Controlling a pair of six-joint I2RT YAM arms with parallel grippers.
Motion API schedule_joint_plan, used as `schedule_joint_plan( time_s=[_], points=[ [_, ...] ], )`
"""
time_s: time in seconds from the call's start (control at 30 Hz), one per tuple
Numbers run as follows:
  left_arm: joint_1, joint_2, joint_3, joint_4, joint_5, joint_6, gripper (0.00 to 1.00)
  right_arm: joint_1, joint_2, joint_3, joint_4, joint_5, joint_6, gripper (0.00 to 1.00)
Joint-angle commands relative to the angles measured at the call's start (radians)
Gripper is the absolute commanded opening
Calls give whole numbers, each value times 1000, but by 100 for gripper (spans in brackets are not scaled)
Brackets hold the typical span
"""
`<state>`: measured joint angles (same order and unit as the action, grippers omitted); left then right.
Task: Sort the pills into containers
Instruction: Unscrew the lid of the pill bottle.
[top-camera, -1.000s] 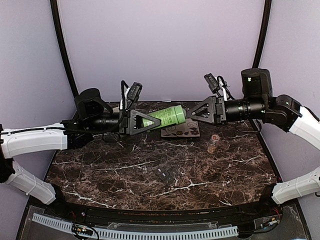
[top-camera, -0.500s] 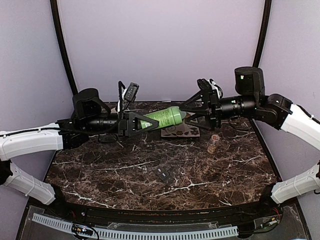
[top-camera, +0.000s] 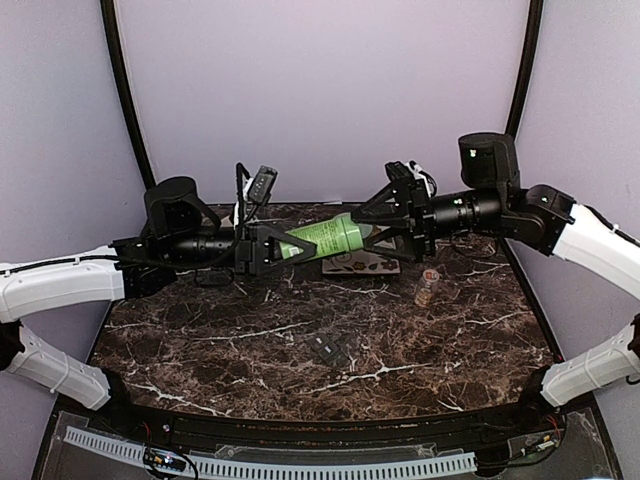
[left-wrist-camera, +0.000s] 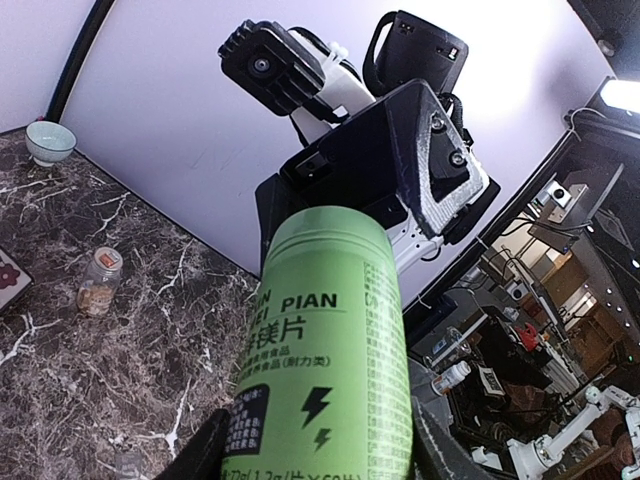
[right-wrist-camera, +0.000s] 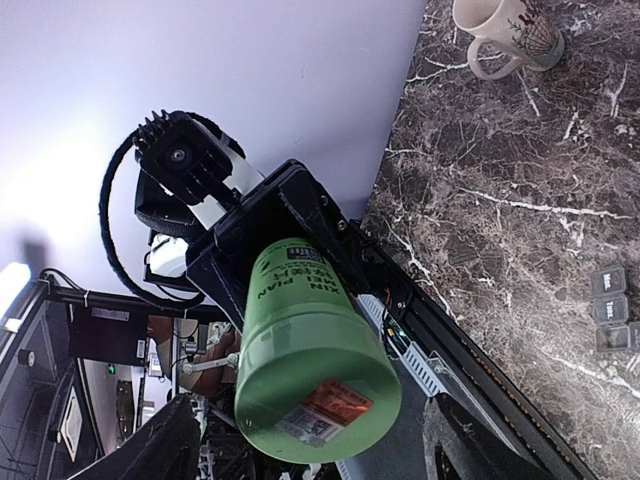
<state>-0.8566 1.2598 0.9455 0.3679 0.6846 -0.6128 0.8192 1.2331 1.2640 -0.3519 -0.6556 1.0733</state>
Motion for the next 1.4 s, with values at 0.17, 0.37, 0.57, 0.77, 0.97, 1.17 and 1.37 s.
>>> schedule_joint_plan(
  time_s=[0.17, 0.37, 0.57, 0.77, 0.97, 1.17, 1.37],
  points=[
    [-2, 12, 42, 17, 20, 25, 0, -5, 26, 53, 22, -34, -15, 75],
    [-2, 25, 57, 14, 21, 30, 0, -5, 33, 49, 16, -45, -24, 75],
    [-3, 42, 67, 18, 27, 31, 0, -5, 40, 49, 20, -57, -29, 73],
    [-2, 50, 70, 17, 29, 29, 0, -6, 48, 58, 17, -71, -55, 44],
    [0, 57, 61, 68, 37, -24, 0, -6, 59, 105, -55, -58, -224, 11],
    [17, 86, 19, 230, 125, -195, 0, -5, 7, 74, -86, -9, -563, 9],
    [27, 147, -21, 447, 222, -426, 0, -5, -114, -64, -19, 90, -775, 12]
  ],
)
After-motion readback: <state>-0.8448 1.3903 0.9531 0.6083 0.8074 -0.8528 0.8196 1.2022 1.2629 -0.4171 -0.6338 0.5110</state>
